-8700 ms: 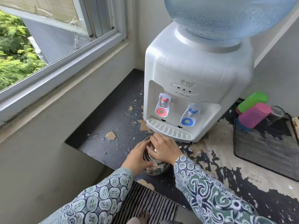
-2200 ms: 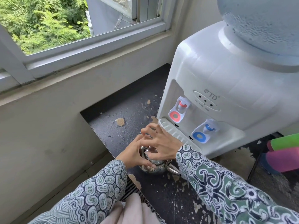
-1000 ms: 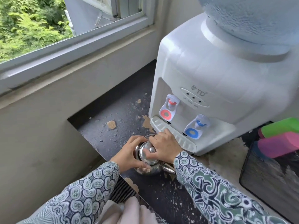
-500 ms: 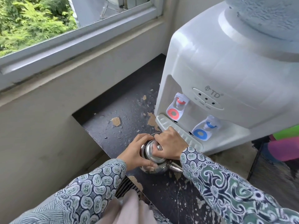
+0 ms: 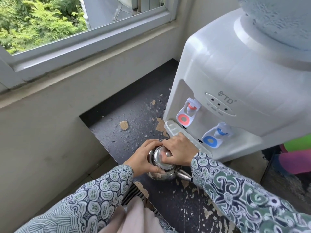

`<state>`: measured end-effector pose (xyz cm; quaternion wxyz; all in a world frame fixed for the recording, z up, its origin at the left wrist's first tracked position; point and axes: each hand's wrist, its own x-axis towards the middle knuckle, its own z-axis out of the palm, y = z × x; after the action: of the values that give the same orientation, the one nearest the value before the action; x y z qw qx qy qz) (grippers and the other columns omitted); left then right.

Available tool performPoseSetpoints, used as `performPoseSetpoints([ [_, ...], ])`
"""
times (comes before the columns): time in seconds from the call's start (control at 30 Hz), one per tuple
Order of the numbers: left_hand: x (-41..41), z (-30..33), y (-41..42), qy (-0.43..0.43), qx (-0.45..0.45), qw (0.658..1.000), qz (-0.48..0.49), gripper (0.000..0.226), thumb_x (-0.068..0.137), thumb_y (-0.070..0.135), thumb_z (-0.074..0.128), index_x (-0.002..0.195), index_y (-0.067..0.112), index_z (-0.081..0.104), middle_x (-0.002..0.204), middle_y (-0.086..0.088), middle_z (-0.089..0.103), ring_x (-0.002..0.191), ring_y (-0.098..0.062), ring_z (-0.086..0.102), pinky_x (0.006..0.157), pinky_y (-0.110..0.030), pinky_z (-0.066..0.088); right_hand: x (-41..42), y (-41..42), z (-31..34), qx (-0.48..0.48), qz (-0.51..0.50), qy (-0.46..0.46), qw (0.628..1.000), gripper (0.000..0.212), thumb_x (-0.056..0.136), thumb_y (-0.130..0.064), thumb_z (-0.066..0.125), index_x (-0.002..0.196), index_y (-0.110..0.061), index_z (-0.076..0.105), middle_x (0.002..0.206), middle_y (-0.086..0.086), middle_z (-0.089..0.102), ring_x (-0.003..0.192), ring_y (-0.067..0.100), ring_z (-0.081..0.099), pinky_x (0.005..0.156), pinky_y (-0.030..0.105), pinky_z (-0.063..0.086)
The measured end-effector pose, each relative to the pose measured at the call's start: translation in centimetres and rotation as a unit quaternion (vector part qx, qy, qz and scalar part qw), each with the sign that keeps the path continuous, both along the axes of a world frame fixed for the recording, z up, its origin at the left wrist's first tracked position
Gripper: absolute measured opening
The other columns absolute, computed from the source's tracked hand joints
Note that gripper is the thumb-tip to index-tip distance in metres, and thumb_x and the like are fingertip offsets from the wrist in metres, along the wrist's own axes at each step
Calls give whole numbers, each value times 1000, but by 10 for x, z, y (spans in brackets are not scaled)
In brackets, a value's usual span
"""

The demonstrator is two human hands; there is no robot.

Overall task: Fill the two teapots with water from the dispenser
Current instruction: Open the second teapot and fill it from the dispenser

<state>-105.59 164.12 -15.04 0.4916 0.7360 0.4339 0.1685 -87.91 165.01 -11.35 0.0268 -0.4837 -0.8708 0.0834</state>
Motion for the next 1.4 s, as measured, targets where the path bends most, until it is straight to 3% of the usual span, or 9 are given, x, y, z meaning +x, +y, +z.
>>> performPoseSetpoints([
  [0.13,-1,4,1,7,5,1000,-23,85,55,35,86,123,41,36,135,12,33,123,8,33,102,-3,21,8,-23,3,-39,-106,-12,994,62,69,-72,21,92,-20,44,94,-2,61,89,21,54,77,36,33],
  [0.27,-2,6,1,17,25,999,-38,85,57,40,84,125,41,35,137,14,31,129,4,28,107,-17,22,5,-44,-2,-75,-166,1,983,73,69,-77,24,120,-25,38,120,-6,49,111,17,44,91,37,36],
  [0.5,1,11,4,40,100,992,-68,90,57,47,81,132,33,34,141,16,24,133,-2,26,111,-29,30,-6,-46,5,-69,-234,84,966,69,65,-81,26,98,-22,41,101,-5,50,97,18,49,86,37,34],
  [0.63,6,17,-4,-4,151,987,-48,98,56,50,79,134,46,20,139,25,27,132,2,29,109,-23,30,-13,-46,18,-68,-247,110,960,67,65,-77,36,102,-22,42,106,-5,50,101,17,48,88,37,34],
  [0.77,8,21,-14,-56,138,989,-6,91,60,52,78,135,44,26,132,26,41,123,5,43,100,-10,35,-16,-51,27,-61,-255,175,949,69,63,-74,45,111,-25,45,111,-8,50,104,12,47,90,32,34],
  [0.93,3,30,-17,-103,128,985,51,77,58,46,80,126,38,44,119,25,50,115,1,49,95,-9,37,7,-78,3,-29,-405,398,823,47,77,-65,45,104,-28,48,108,-8,51,102,11,50,89,31,46],
  [1.1,-9,49,-7,-173,147,952,203,73,59,34,81,123,22,49,107,19,54,102,0,55,88,-9,42,9,-79,-19,-145,-473,374,785,32,87,-42,53,109,-19,55,111,0,50,111,17,47,101,37,39],
  [1.23,-26,38,12,-83,191,942,264,70,61,18,84,121,18,48,109,4,48,98,-3,48,91,-18,40,-5,-70,-21,-118,-498,370,776,15,86,-32,58,97,-23,54,101,-5,51,103,16,49,94,36,42],
  [1.4,-38,-7,22,46,181,968,166,68,57,19,86,114,18,49,106,3,47,98,-13,47,88,-33,43,-14,-74,-13,-71,-515,437,734,9,84,-12,59,83,-20,54,86,-2,58,79,11,55,72,20,45],
])
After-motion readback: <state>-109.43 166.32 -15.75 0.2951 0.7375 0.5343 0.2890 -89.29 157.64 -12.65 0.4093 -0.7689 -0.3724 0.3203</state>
